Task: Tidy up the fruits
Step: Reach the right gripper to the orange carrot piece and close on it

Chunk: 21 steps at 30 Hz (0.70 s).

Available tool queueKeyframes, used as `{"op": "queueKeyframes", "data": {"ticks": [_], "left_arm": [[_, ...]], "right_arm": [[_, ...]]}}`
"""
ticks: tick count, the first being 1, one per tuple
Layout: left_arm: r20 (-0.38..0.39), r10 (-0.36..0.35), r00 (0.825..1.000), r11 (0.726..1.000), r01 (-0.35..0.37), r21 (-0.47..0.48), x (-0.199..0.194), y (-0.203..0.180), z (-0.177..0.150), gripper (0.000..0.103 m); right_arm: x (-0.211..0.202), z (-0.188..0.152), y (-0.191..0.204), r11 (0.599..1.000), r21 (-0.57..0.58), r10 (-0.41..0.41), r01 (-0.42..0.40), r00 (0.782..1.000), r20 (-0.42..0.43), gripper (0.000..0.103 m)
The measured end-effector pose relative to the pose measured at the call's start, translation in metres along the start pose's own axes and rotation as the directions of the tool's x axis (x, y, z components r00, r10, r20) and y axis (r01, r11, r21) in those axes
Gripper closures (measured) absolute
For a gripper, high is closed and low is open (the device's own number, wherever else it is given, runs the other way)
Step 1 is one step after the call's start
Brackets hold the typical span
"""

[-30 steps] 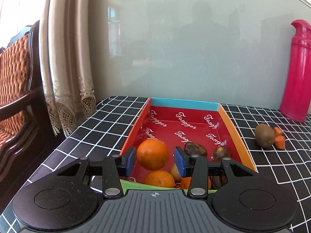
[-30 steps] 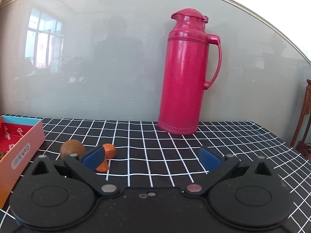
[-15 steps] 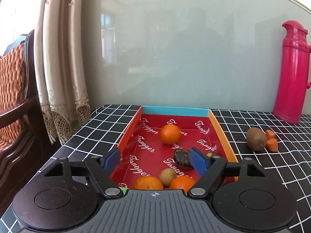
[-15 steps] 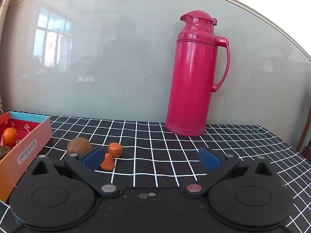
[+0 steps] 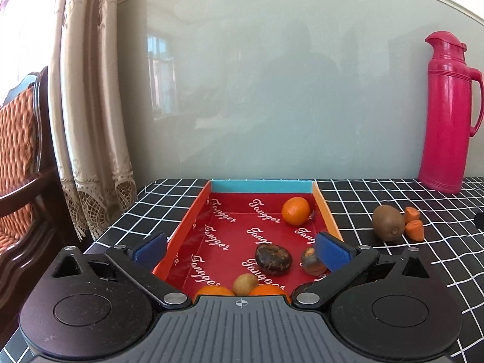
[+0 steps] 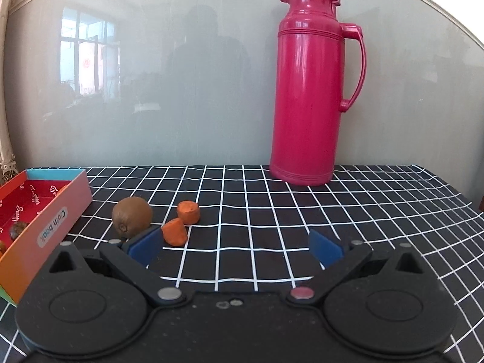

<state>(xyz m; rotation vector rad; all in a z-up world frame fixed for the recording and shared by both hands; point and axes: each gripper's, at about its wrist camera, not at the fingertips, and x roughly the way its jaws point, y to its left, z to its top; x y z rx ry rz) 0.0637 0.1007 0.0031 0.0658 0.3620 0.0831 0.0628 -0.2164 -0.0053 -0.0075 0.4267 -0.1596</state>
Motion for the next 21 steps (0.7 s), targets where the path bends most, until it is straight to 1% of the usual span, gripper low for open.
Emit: {"op": "queueKeyframes", "data": {"ticks": [2, 4, 5, 7, 10, 13, 14, 16, 19, 21], "left_arm": [[0.023, 0.003, 1.0, 1.0, -0.003, -0.015, -0.001, 0.001, -0.003, 0.0], [0.046, 0.014, 0.999, 0.999, -0.012, -0.042, -0.001, 0.003, -0.009, 0.0], [0.036, 0.017, 0.999, 0.999, -0.015, -0.049, 0.0, 0.004, -0.008, 0.0], [0.055, 0.018, 0.998, 0.998, -0.015, -0.057, -0.001, 0.008, -0.008, 0.0], [0.033, 0.013, 0.999, 0.997, -0.011, -0.072, 0.003, 0.011, -0.009, 0.0], [0.036, 0.019, 0.999, 0.998, -0.016, -0.069, 0.004, 0.011, -0.008, 0.0], [0.037, 0.022, 0.999, 0.997, -0.019, -0.07, 0.004, 0.011, -0.009, 0.0], [0.028, 0.023, 0.999, 0.998, -0.021, -0.062, 0.006, 0.012, -0.009, 0.0], [0.029, 0.033, 0.999, 0.998, -0.032, -0.048, 0.006, 0.015, -0.01, 0.0], [0.032, 0.043, 0.999, 0.997, -0.041, -0.058, 0.006, 0.022, -0.011, 0.0]], "right_arm": [[0.002, 0.0, -0.003, 0.999, 0.012, 0.042, -0.042, 0.999, -0.018, 0.0], [0.005, -0.001, -0.004, 0.998, 0.02, 0.056, -0.056, 0.998, -0.029, 0.0], [0.005, -0.001, -0.004, 0.998, 0.016, 0.056, -0.055, 0.998, -0.027, 0.0], [0.004, 0.0, -0.003, 0.999, -0.003, 0.049, -0.049, 0.999, -0.014, 0.0], [0.004, 0.0, 0.0, 0.999, -0.03, 0.03, -0.03, 1.0, -0.004, 0.0], [0.011, -0.001, 0.003, 0.998, -0.054, 0.019, -0.021, 0.999, -0.04, 0.0], [0.012, -0.002, 0.005, 0.998, -0.067, 0.016, -0.018, 0.999, -0.034, 0.0], [0.013, -0.002, 0.012, 0.994, -0.108, 0.019, -0.022, 0.999, -0.03, 0.003], [0.015, -0.003, 0.017, 0.993, -0.113, 0.027, -0.028, 0.999, -0.018, 0.003], [0.02, -0.005, 0.017, 0.993, -0.111, 0.037, -0.04, 0.999, -0.032, 0.003]]}}
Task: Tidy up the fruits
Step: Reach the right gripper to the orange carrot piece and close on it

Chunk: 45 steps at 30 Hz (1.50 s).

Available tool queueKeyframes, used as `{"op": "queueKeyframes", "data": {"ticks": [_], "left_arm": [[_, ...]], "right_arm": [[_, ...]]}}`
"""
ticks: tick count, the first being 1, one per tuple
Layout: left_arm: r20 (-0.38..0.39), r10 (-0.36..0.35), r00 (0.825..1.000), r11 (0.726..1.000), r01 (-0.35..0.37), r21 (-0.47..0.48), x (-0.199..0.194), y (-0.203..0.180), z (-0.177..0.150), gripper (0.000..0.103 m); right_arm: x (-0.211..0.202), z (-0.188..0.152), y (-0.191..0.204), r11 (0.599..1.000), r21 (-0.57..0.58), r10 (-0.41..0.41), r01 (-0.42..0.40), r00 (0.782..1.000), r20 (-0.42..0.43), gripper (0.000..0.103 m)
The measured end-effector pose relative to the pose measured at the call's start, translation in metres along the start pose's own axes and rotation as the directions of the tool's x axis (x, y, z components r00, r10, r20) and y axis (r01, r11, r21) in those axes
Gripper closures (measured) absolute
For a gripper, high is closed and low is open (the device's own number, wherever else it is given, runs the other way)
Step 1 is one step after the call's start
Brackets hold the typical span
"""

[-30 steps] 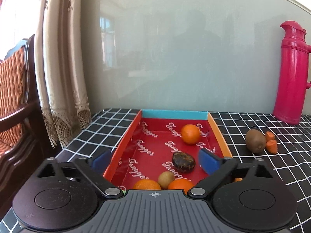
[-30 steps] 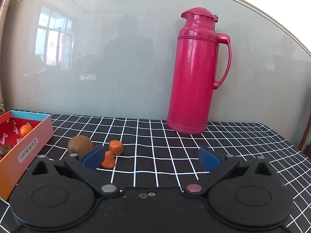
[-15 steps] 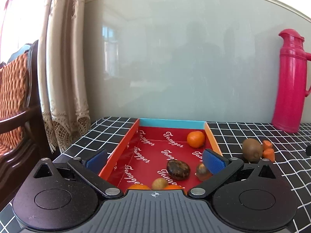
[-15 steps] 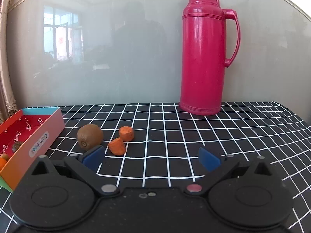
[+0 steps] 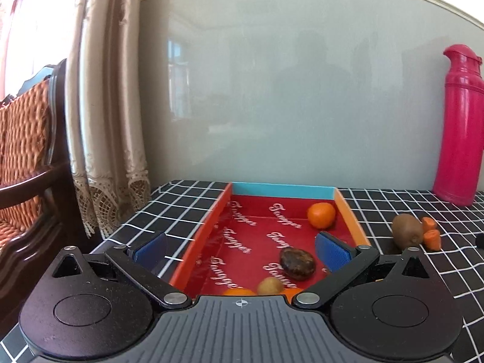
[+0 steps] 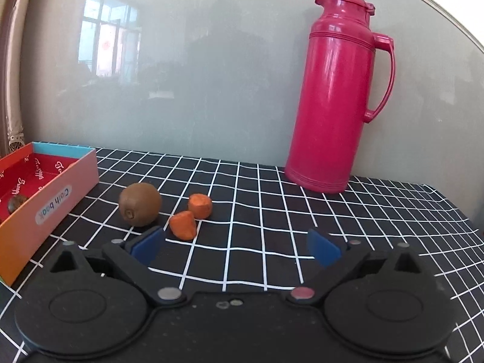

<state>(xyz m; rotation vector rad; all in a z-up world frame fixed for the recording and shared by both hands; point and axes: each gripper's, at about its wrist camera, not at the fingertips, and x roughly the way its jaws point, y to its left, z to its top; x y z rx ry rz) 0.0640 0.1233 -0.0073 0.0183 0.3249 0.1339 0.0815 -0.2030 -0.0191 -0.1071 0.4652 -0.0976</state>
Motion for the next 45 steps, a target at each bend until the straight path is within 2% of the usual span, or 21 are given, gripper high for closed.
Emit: {"op": "queueKeyframes", "data": {"ticks": [3, 5, 7, 13, 16, 18, 23, 31, 41, 45], "left_arm": [[-0.011, 0.016, 1.0, 1.0, -0.016, -0.021, 0.002, 0.01, 0.0, 0.0], [-0.01, 0.02, 1.0, 0.999, -0.02, -0.034, 0.003, 0.014, 0.001, 0.0], [-0.009, 0.026, 1.0, 0.999, -0.026, -0.028, 0.003, 0.014, 0.001, 0.0], [-0.008, 0.046, 0.999, 0.999, -0.046, -0.001, 0.006, 0.019, 0.0, 0.0], [-0.018, 0.066, 0.998, 0.998, -0.066, -0.002, 0.01, 0.025, 0.0, 0.0], [-0.026, 0.077, 0.997, 0.997, -0.077, -0.003, 0.013, 0.029, -0.001, 0.0], [-0.038, 0.103, 0.994, 0.995, -0.104, -0.007, 0.021, 0.036, 0.0, 0.0], [-0.037, 0.147, 0.988, 0.989, -0.148, -0.012, 0.026, 0.046, 0.0, 0.0], [-0.057, 0.163, 0.985, 0.986, -0.165, -0.029, 0.029, 0.06, -0.002, 0.0], [-0.057, 0.171, 0.984, 0.985, -0.172, -0.01, 0.029, 0.061, -0.003, 0.0]], "right_arm": [[0.005, -0.004, -0.007, 0.998, 0.06, 0.013, -0.014, 1.0, 0.01, 0.006], [0.007, -0.001, -0.006, 0.999, 0.045, 0.015, -0.015, 1.0, 0.0, 0.013], [0.008, -0.002, -0.002, 1.0, 0.016, 0.001, -0.002, 1.0, 0.025, 0.014], [0.025, 0.002, 0.012, 0.999, -0.01, 0.035, -0.035, 0.999, 0.001, 0.017], [0.037, 0.005, 0.019, 0.999, -0.014, 0.048, -0.048, 0.998, -0.03, 0.027], [0.044, 0.005, 0.022, 0.999, -0.022, 0.048, -0.049, 0.998, -0.04, 0.037], [0.059, 0.009, 0.023, 0.997, -0.02, 0.068, -0.069, 0.996, -0.059, 0.045], [0.07, 0.011, 0.03, 0.994, -0.012, 0.109, -0.11, 0.991, -0.08, 0.046], [0.078, 0.013, 0.036, 0.994, -0.009, 0.103, -0.105, 0.99, -0.1, 0.051], [0.086, 0.013, 0.037, 0.994, -0.01, 0.104, -0.106, 0.987, -0.126, 0.061]]}}
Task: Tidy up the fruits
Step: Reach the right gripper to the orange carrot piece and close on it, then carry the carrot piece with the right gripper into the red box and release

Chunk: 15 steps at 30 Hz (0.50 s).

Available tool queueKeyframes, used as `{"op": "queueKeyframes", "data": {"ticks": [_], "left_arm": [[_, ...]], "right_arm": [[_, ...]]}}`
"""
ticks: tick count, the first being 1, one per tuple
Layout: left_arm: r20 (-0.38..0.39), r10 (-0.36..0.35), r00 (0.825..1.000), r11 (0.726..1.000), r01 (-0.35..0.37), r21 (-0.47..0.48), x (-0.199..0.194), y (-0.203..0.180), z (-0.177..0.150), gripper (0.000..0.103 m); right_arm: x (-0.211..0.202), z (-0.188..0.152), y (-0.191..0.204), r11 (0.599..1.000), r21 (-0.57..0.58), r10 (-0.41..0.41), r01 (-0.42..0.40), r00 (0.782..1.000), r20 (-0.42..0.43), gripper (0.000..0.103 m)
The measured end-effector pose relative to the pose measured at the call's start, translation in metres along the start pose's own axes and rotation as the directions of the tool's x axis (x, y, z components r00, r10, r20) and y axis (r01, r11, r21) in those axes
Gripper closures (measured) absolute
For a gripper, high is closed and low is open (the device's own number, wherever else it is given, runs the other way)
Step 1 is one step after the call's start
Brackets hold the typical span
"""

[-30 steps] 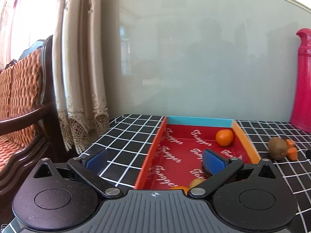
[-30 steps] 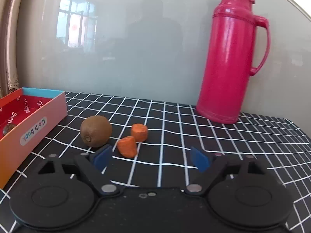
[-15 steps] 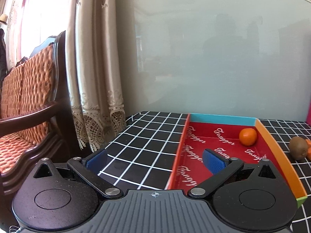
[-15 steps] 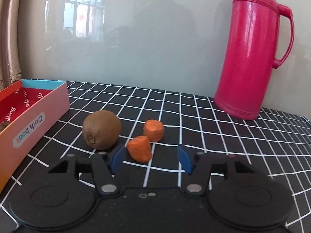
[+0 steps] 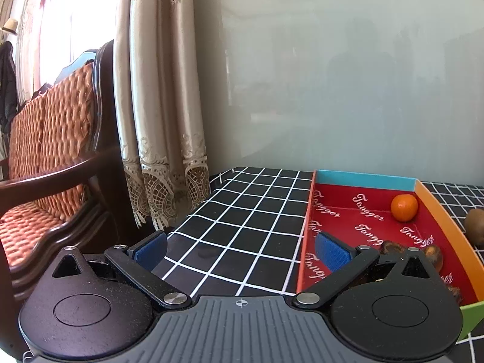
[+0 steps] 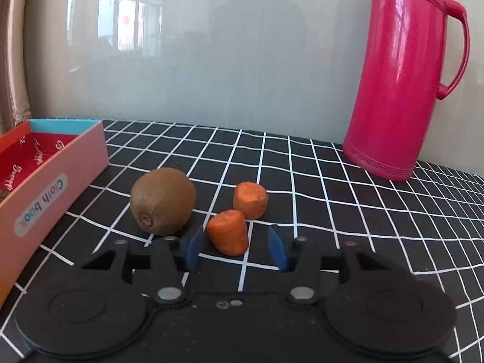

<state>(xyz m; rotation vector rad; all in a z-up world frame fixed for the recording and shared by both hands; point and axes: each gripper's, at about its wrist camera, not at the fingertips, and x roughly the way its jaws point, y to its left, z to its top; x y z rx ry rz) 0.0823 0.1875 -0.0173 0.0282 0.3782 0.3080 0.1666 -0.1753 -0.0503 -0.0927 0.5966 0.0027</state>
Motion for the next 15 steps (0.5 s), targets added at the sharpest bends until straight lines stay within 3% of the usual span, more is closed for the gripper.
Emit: {"op": "queueKeyframes", "data": {"ticks": [5, 15], "left_arm": [[-0.006, 0.01, 1.0, 1.0, -0.01, -0.02, 0.002, 0.01, -0.001, 0.0], [0.002, 0.022, 1.0, 0.999, -0.022, -0.038, -0.002, 0.02, -0.001, 0.0]], "right_arm": [[0.008, 0.003, 0.002, 1.0, 0.007, 0.011, -0.011, 1.0, -0.025, 0.073], [0.002, 0.002, 0.007, 1.0, 0.013, -0.004, 0.004, 1.0, -0.013, 0.073]]}}
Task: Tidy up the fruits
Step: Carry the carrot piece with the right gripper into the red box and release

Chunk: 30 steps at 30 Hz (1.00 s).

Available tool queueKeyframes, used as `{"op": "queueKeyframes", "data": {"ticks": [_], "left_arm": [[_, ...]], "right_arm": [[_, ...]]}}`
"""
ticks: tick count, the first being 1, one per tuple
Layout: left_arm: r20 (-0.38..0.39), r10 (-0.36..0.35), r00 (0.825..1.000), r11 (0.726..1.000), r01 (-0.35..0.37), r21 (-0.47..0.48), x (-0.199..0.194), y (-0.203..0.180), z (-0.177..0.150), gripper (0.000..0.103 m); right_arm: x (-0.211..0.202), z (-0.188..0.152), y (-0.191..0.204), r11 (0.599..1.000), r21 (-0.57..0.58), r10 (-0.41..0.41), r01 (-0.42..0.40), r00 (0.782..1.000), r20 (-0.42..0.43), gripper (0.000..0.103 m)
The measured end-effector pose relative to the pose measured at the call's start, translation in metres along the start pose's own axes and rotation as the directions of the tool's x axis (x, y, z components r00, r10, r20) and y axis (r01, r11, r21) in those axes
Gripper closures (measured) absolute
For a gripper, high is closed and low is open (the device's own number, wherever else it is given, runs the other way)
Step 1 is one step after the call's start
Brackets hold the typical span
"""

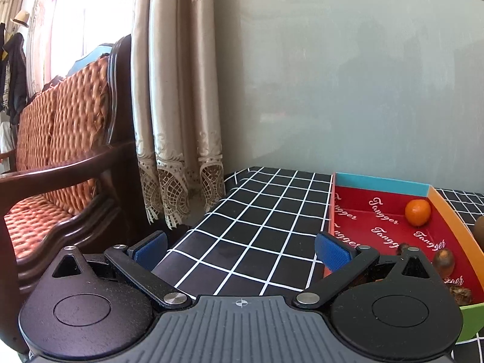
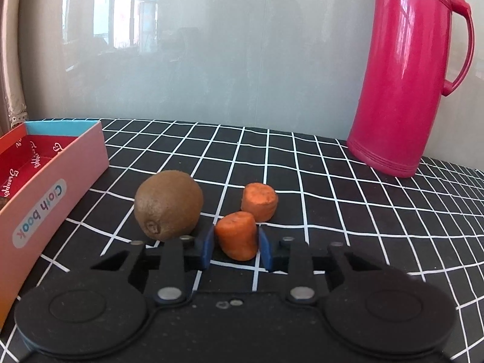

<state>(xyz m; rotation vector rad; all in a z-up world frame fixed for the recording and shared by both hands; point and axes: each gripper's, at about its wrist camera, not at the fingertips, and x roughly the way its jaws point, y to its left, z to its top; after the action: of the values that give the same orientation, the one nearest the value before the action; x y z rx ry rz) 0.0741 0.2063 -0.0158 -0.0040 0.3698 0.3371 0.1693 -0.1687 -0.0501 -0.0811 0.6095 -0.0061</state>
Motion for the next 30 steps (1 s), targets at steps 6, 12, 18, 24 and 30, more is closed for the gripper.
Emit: {"op": "queueKeyframes", "data": {"ticks": [6, 12, 18, 24, 30], "left_arm": [[-0.004, 0.011, 1.0, 1.0, -0.011, -0.012, -0.005, 0.008, -0.001, 0.0], [-0.01, 0.012, 1.0, 1.0, -0.012, -0.002, -0.009, 0.013, -0.002, 0.0], [-0.012, 0.018, 1.0, 1.0, -0.018, 0.002, -0.013, 0.018, -0.002, 0.0], [-0.018, 0.026, 1.0, 1.0, -0.026, 0.001, -0.013, 0.025, -0.003, 0.0], [-0.011, 0.037, 0.999, 0.999, -0.037, 0.0, -0.015, 0.033, -0.004, 0.0]], "right_arm": [[-0.015, 0.0, 0.002, 1.0, -0.002, 0.003, -0.003, 1.0, 0.018, 0.073], [-0.035, 0.004, 0.013, 0.999, -0.022, 0.027, -0.026, 0.999, 0.045, 0.073], [-0.052, 0.012, 0.034, 0.997, -0.052, 0.062, -0.058, 0.995, 0.077, 0.073], [-0.066, 0.021, 0.058, 0.993, -0.073, 0.105, -0.097, 0.988, 0.113, 0.073], [-0.072, 0.027, 0.087, 0.984, -0.09, 0.164, -0.152, 0.977, 0.135, 0.073]]}}
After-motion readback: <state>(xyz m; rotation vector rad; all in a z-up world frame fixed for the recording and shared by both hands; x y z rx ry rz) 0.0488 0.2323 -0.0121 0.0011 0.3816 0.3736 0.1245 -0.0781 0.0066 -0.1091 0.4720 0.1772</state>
